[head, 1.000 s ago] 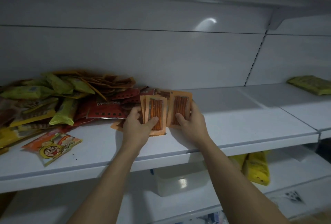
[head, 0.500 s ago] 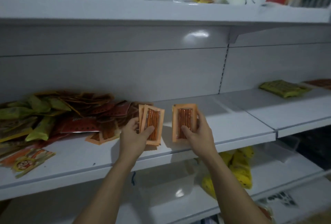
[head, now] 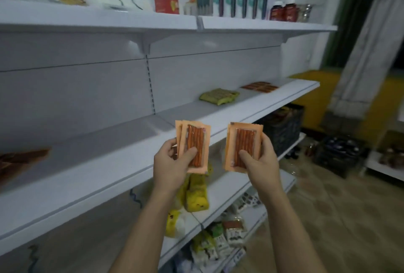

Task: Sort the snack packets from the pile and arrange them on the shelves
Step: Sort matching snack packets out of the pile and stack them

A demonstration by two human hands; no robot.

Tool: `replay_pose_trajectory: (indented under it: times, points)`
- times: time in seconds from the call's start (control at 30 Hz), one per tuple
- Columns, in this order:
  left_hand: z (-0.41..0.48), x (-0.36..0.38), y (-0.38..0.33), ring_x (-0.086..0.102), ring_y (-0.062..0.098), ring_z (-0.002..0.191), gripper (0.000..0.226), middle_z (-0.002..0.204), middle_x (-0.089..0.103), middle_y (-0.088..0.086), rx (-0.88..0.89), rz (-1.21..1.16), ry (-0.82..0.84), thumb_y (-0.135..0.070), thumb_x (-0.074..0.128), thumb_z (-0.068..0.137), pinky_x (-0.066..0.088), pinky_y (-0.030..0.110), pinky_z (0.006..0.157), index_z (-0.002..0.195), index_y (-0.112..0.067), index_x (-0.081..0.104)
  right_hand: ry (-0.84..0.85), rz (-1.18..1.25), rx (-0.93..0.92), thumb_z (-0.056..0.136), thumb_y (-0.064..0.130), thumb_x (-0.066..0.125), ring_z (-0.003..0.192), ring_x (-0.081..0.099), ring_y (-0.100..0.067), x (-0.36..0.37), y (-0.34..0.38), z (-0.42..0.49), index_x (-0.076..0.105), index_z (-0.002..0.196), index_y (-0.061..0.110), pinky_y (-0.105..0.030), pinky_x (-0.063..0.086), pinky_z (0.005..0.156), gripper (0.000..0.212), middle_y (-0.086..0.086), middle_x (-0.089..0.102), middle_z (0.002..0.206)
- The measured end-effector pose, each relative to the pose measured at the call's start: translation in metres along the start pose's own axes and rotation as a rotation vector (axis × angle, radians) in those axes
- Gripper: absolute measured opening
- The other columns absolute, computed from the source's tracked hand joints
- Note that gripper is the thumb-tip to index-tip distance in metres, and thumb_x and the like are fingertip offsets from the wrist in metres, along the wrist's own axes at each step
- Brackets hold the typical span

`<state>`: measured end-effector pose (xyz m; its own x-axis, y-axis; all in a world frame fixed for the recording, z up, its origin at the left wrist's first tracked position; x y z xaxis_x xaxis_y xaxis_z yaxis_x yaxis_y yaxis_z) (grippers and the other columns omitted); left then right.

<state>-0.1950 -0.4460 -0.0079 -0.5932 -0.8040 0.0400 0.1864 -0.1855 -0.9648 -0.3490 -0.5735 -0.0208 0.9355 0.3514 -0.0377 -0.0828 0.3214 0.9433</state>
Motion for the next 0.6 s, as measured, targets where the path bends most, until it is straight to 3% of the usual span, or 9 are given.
replay_pose_trajectory:
  times: [0.07,0.13,0.23,0.3,0.53,0.6]
  points:
    - [-0.005,0.025,0.0,0.07,0.004,0.078,0.025,0.087,0.073,-0.008,0.009,-0.03,0.031,-0.007,0.074,0.084,0.055,0.018,0.064,0.093,-0.028,0.065,-0.036,-0.006,0.013,0.095,0.003,0.058,0.086,0.062,0.008,-0.026,-0.004,-0.001,0.047,0.134,0.025,-0.016,0.054,0.068,0.046,0.011,0.063,0.108]
    - [-0.013,0.062,0.003,0.07,0.003,0.077,0.026,0.088,0.073,-0.006,-0.006,-0.06,0.09,-0.005,0.074,0.084,0.055,0.018,0.064,0.093,-0.027,0.064,-0.105,-0.037,0.032,0.095,0.005,0.058,0.082,0.06,0.012,-0.064,-0.012,-0.004,0.045,0.136,0.026,-0.01,0.05,0.062,0.048,0.016,0.061,0.105]
    - [-0.026,0.111,0.013,0.071,0.01,0.085,0.025,0.094,0.074,-0.002,-0.062,-0.094,0.197,-0.005,0.073,0.085,0.058,0.028,0.074,0.104,-0.02,0.066,-0.206,-0.028,0.056,0.094,0.005,0.059,0.085,0.064,0.003,-0.114,-0.019,-0.012,0.048,0.135,0.026,-0.017,0.053,0.065,0.048,0.009,0.065,0.107]
    - [-0.034,0.14,0.019,0.071,0.011,0.088,0.027,0.097,0.074,0.0,-0.098,-0.11,0.26,-0.006,0.073,0.085,0.058,0.028,0.074,0.11,-0.014,0.065,-0.263,-0.036,0.058,0.094,0.002,0.059,0.083,0.064,0.004,-0.14,-0.023,-0.016,0.049,0.131,0.023,-0.014,0.053,0.063,0.044,0.005,0.065,0.107]
    - [-0.04,0.208,0.042,0.071,0.007,0.084,0.026,0.092,0.074,-0.004,-0.133,-0.148,0.399,-0.006,0.073,0.086,0.057,0.021,0.07,0.102,-0.023,0.064,-0.38,-0.003,0.081,0.093,-0.004,0.058,0.084,0.068,0.0,-0.179,-0.039,-0.009,0.05,0.132,0.019,-0.014,0.054,0.061,0.046,0.002,0.068,0.106]
    - [-0.036,0.225,0.05,0.07,0.002,0.078,0.026,0.084,0.074,-0.009,-0.144,-0.165,0.421,-0.004,0.072,0.086,0.055,0.017,0.065,0.099,-0.025,0.064,-0.412,-0.02,0.102,0.093,-0.002,0.06,0.089,0.068,-0.001,-0.185,-0.047,-0.001,0.052,0.133,0.018,-0.02,0.058,0.069,0.046,0.002,0.069,0.108]
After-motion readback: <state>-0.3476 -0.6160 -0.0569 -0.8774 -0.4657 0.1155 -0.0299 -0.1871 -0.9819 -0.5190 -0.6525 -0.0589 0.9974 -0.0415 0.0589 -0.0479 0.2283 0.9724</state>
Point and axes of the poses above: each hand's wrist, its own z-axis towards the middle knuckle, its own x-axis out of the palm, y = z × x, the point moved 1 cm from there along z, towards the middle knuckle
